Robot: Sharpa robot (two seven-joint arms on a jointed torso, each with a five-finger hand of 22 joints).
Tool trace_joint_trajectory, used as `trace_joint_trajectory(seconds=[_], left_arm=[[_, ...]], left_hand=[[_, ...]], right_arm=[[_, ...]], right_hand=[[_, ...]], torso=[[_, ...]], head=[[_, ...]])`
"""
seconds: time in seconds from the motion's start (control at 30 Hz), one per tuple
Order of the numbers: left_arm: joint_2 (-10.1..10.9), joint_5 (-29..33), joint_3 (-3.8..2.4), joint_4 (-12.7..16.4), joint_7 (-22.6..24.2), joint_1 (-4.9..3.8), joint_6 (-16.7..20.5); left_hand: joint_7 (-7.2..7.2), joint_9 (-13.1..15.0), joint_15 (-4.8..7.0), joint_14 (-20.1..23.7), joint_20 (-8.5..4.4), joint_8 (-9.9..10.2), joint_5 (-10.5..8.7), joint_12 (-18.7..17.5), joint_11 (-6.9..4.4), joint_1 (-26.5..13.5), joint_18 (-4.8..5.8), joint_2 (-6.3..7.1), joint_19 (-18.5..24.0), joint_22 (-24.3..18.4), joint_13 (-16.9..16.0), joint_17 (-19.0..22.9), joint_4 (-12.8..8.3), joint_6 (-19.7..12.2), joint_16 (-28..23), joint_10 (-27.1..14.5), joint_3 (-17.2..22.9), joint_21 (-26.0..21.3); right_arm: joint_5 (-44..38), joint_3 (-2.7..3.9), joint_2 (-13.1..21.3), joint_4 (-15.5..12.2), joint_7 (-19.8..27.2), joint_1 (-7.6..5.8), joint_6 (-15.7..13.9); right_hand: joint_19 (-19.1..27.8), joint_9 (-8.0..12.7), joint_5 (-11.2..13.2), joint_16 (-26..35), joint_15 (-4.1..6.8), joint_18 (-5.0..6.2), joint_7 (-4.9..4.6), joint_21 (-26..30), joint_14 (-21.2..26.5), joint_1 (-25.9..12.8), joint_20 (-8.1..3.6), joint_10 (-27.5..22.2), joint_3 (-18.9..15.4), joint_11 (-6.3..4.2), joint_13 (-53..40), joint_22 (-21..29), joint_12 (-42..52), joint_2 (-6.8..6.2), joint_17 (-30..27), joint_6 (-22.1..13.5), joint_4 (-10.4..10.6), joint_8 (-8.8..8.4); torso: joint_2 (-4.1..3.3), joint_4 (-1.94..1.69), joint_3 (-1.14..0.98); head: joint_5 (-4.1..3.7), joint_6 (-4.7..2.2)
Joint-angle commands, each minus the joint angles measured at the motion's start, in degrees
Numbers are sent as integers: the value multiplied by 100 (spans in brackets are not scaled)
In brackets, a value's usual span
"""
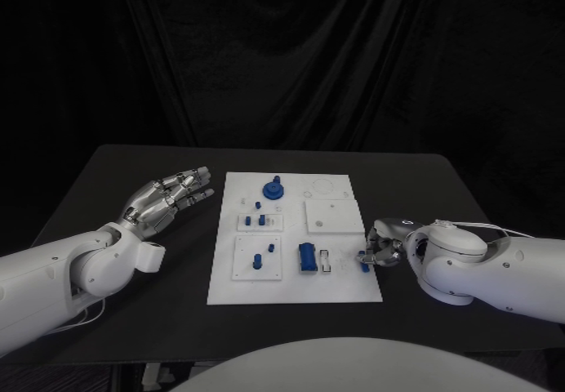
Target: Assemble the parts on the task board
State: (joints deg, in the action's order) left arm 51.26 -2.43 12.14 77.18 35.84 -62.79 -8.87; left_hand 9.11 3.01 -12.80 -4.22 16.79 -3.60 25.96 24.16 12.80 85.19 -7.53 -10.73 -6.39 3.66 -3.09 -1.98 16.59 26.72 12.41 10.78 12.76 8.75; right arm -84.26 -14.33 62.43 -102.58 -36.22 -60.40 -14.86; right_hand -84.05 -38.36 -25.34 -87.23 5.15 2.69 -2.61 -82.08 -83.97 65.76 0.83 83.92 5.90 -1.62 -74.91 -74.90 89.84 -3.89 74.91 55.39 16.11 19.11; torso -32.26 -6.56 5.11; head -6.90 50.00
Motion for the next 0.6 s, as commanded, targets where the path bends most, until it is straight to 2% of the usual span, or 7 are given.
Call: trace_joint_trajectory(seconds=[0.03, 0.2, 0.6], left_arm=[[-7, 8, -5, 6, 57, 12, -64], [-2, 8, -5, 5, 53, 12, -67], [-4, 8, -5, -2, 42, 15, -87]], left_hand=[[367, 6, -14, -10, 4, -26, 19, 40, 9, 58, 43, 15, -30, 6, -6, -5, 0, 30, 30, 47, 43, 19], [367, 6, -14, -10, 4, -26, 19, 40, 9, 58, 43, 15, -30, 6, -6, -5, 0, 30, 30, 47, 43, 19], [368, 5, -15, -9, 4, -24, 21, 37, 11, 63, 45, 15, -29, 6, -5, -4, -2, 21, 25, 48, 49, 18]], right_arm=[[-66, 0, -22, 17, -129, 42, 59], [-66, 0, -77, 57, -100, 98, -10], [-3, 1, -139, 89, 82, 188, -485]], right_hand=[[-261, 92, -231, 27, -23, -51, -18, 43, -481, 234, 54, 608, 118, 31, -1509, -1220, 16, 9, 875, 61, -63, -70], [-253, 212, -573, 42, -21, -46, -19, 64, -475, 549, 52, 608, 278, 30, -1509, -1213, 16, -22, 845, 99, -239, -161], [-246, 344, -871, 58, -33, -43, -42, 82, -468, 929, 60, 608, 481, 47, -1509, -1209, 16, -78, 811, 115, -568, -255]], torso=[[2, -1, 2], [5, 2, 3], [3, 0, 1]], head=[[11, 0], [20, 0], [38, 0]])
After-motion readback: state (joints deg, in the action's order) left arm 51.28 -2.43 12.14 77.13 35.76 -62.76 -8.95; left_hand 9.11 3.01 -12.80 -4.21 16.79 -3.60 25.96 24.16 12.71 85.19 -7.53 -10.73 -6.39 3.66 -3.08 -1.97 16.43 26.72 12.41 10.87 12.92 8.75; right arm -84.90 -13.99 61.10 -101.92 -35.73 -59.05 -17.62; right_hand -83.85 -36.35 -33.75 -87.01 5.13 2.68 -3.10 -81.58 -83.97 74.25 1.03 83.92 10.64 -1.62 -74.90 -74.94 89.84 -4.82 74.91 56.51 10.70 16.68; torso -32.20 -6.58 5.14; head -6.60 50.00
